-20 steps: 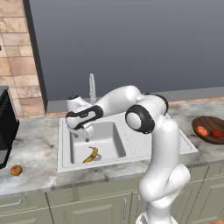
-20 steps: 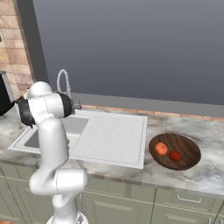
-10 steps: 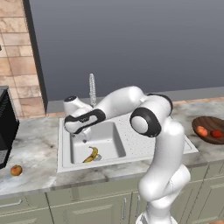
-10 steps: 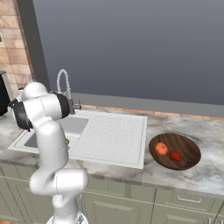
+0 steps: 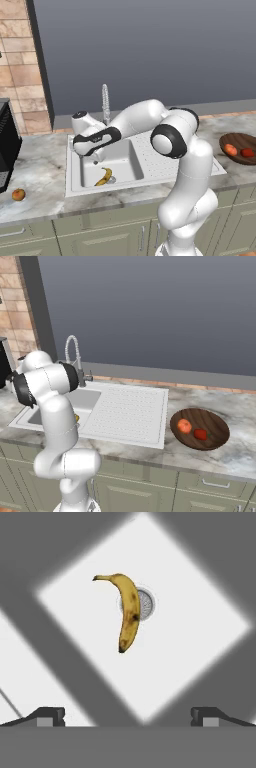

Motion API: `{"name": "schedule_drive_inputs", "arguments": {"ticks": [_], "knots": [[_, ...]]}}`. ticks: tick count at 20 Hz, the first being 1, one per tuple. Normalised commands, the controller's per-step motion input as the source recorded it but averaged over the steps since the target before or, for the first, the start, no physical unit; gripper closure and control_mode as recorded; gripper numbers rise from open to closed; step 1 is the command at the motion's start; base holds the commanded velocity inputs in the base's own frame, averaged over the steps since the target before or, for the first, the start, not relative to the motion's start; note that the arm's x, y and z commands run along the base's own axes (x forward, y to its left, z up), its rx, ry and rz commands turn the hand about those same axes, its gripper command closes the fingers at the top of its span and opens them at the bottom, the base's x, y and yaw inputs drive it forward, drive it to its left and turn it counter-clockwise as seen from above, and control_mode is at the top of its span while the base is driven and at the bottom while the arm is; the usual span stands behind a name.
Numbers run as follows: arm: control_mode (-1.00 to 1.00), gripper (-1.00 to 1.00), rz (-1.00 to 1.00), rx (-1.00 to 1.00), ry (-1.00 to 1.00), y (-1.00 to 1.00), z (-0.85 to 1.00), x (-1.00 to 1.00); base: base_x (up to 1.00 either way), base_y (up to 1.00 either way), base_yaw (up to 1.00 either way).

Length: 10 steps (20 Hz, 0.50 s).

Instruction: There is a mixed pile of frozen fruits and vegetables on the counter. Locate all the frozen vegetables and place the items in a bowl on the counter. Take all the frozen fruits and defrost them in a running sink.

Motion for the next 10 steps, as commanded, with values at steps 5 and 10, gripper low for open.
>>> {"name": "schedule_drive_inputs", "arguments": {"ticks": [5,10], "knots": [[-1.00,-1.00,0.16,0.00,0.06,0.01,0.00,-0.11,0.00,0.00,0.00],[-1.00,-1.00,0.12,0.03,0.02,0.00,0.00,-0.06,0.00,0.00,0.00]]}}
